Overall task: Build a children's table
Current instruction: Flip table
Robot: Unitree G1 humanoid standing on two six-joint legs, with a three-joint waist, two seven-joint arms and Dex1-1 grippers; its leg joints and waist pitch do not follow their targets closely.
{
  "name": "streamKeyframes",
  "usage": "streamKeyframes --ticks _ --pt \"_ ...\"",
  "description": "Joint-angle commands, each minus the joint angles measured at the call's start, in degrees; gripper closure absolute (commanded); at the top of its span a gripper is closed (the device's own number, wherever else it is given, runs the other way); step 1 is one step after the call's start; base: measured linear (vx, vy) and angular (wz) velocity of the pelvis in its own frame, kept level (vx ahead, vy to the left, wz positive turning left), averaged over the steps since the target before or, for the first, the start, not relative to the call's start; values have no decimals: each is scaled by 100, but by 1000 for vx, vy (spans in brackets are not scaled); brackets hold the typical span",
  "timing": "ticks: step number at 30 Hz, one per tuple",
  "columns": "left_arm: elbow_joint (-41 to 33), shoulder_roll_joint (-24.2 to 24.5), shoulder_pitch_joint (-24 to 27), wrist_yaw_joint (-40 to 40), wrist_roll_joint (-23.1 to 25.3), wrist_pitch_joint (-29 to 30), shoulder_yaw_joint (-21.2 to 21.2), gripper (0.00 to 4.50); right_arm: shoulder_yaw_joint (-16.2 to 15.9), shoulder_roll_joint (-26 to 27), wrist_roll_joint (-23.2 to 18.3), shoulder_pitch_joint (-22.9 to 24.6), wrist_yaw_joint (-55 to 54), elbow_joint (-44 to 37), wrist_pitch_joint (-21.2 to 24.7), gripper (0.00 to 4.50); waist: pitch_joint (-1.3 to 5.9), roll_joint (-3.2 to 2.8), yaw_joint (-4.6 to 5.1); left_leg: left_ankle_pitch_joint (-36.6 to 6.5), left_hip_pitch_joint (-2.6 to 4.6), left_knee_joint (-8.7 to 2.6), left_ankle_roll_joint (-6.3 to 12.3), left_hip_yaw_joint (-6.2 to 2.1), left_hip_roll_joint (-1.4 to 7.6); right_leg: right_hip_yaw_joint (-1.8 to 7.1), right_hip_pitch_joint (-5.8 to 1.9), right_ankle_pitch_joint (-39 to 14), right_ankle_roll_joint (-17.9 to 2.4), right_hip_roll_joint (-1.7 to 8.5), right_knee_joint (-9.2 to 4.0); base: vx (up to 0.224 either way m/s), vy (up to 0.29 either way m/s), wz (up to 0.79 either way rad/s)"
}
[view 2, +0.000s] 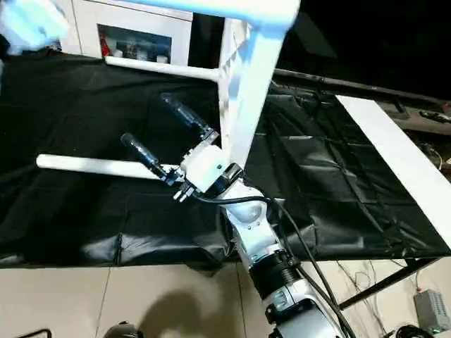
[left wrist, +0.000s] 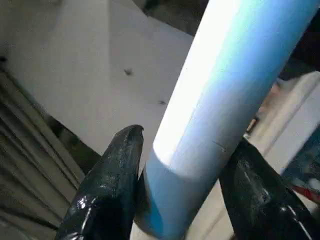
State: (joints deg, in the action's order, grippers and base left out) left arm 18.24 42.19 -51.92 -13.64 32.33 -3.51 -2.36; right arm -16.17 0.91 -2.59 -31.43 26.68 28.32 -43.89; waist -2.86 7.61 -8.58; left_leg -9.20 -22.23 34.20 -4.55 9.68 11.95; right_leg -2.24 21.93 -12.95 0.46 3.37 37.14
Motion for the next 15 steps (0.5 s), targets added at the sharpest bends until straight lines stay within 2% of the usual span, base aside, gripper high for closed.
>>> streamKeyframes --ticks 1,6,9,11,14,15 --pt "264 -226 237 -470 -435 442 -93 237 63 -73 -51 -62 66 39 64 62 284 -213 30 -2332 222 -521 -537 -97 167 235 9 -1200 -682 440 -454 0 0 0" --pt "133 -345 295 -861 -739 1149 140 239 38 -92 -95 -65 158 45 85 62 279 -212 33 -2384 226 -525 -503 -96 168 244 10 -1415 -675 450 -478 0 0 0" --pt "60 -440 319 -953 -944 1432 268 239 38 -98 -110 -74 194 51 86 62 280 -201 25 -2244 210 -526 -450 -85 163 248 -7 -1382 -694 452 -480 0 0 0" --pt "-108 -609 355 -1162 -1266 1988 511 239 56 -102 -122 -92 253 56 99 62 280 -206 16 -2129 206 -517 -397 -70 161 252 -15 -1391 -698 455 -482 0 0 0" --pt "-165 -630 375 -1231 -1290 2220 579 239 62 -114 -135 -109 291 61 108 62 282 -212 -2 -1919 182 -517 -313 -62 158 248 -41 -1351 -678 452 -487 0 0 0" --pt "-215 -748 374 -1253 -1450 2482 750 239 65 -145 -142 -122 343 57 111 62 281 -218 -10 -1892 181 -512 -301 -58 154 251 -38 -1354 -670 455 -491 0 0 0"
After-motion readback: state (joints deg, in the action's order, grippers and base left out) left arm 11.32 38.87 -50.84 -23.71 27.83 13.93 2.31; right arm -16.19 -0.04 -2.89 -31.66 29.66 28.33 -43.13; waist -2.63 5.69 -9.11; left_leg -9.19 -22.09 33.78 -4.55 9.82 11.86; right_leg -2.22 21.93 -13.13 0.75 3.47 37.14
